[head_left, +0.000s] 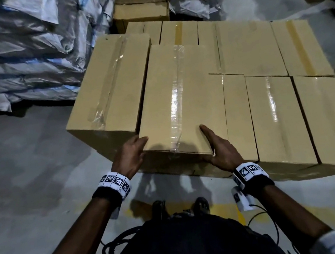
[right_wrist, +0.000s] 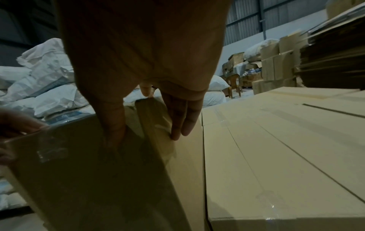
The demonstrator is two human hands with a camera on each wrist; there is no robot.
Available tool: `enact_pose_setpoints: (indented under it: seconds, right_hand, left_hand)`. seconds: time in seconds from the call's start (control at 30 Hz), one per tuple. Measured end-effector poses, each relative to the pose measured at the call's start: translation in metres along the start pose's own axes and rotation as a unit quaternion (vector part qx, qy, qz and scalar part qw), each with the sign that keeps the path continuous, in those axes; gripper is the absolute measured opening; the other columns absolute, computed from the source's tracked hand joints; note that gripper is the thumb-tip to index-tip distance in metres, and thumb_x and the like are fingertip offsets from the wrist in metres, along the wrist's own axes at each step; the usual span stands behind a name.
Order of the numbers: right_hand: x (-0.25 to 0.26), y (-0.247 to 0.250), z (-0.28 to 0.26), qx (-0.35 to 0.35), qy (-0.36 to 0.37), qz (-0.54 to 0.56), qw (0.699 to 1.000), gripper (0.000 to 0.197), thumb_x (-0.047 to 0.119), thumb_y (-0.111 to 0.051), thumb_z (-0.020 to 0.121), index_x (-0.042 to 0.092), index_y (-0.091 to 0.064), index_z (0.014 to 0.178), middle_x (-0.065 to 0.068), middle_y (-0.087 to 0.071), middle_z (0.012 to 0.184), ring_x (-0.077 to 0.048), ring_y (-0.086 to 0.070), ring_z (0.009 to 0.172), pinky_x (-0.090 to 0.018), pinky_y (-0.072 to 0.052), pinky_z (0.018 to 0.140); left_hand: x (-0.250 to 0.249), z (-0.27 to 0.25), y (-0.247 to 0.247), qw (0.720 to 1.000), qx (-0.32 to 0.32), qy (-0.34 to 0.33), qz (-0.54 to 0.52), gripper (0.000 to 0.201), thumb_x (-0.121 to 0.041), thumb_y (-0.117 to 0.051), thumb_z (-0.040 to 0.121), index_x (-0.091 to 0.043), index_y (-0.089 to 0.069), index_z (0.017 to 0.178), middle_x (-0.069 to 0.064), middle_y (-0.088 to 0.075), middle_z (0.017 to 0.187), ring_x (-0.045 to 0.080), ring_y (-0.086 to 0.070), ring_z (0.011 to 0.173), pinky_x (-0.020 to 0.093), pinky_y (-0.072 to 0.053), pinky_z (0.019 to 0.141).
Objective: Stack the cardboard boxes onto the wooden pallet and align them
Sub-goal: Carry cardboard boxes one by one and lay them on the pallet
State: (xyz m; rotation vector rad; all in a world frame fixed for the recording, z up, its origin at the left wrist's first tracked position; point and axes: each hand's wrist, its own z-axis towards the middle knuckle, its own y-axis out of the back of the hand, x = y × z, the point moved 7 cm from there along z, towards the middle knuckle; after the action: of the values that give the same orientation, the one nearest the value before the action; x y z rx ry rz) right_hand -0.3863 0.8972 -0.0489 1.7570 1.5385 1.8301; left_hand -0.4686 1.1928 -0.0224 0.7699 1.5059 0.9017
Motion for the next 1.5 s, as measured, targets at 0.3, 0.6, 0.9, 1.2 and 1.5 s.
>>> enact_pose_setpoints:
  seconds: [0.3,0.6,0.9,1.2,1.5]
  right_hand:
    - [-0.005,0.002,0.020,-0.024,-0.022,0.012,0.999,0.108,0.035,-0.088,0.078,0.036,-0.020,0.162,-0.004,-0.043,0.160,-0.035,-0.052,0.135,-0.047,-0.049,0.105]
    - [-0.011,0.012,0.039,-0.021,-0.020,0.018,0.999,0.104,0.035,-0.087,0.079,0.039,-0.023,0.161,-0.001,-0.046,0.158,-0.032,-0.054,0.131,-0.047,-0.050,0.102]
    - [-0.016,0.020,0.052,-0.030,-0.022,0.027,0.999,0.101,0.031,-0.087,0.079,0.038,-0.027,0.161,0.003,-0.046,0.158,-0.031,-0.054,0.132,-0.045,-0.050,0.103]
    - [-0.021,0.024,0.055,-0.038,-0.025,0.041,0.998,0.100,0.033,-0.088,0.079,0.043,-0.029,0.158,0.004,-0.050,0.155,-0.030,-0.057,0.126,-0.047,-0.052,0.100]
    - [-0.019,0.021,0.059,-0.054,-0.025,0.031,0.998,0.100,0.029,-0.090,0.077,0.040,-0.033,0.158,0.004,-0.051,0.154,-0.028,-0.058,0.125,-0.041,-0.052,0.098]
  left_hand:
    - [-0.008,0.018,0.007,0.997,-0.028,0.013,0.071,0.045,0.003,-0.082,0.078,-0.007,-0.072,0.121,0.018,-0.065,0.125,0.039,-0.060,0.114,0.047,-0.051,0.094]
    - [0.013,0.041,0.015,0.989,-0.026,0.039,0.137,0.066,-0.037,-0.086,0.080,-0.019,-0.063,0.140,0.010,-0.051,0.154,0.037,-0.042,0.141,0.051,-0.033,0.115]
    - [0.018,0.055,0.013,0.989,-0.022,0.033,0.145,0.070,-0.048,-0.084,0.080,-0.022,-0.062,0.141,0.000,-0.055,0.152,0.033,-0.044,0.143,0.050,-0.031,0.115]
    - [0.020,0.058,0.020,0.992,-0.050,0.046,0.109,0.069,-0.049,-0.085,0.078,-0.024,-0.065,0.139,-0.003,-0.059,0.148,0.029,-0.050,0.134,0.048,-0.037,0.107]
    - [0.025,0.064,0.014,0.991,-0.034,0.051,0.119,0.070,-0.046,-0.086,0.077,-0.022,-0.065,0.139,-0.004,-0.055,0.151,0.028,-0.046,0.133,0.048,-0.041,0.104]
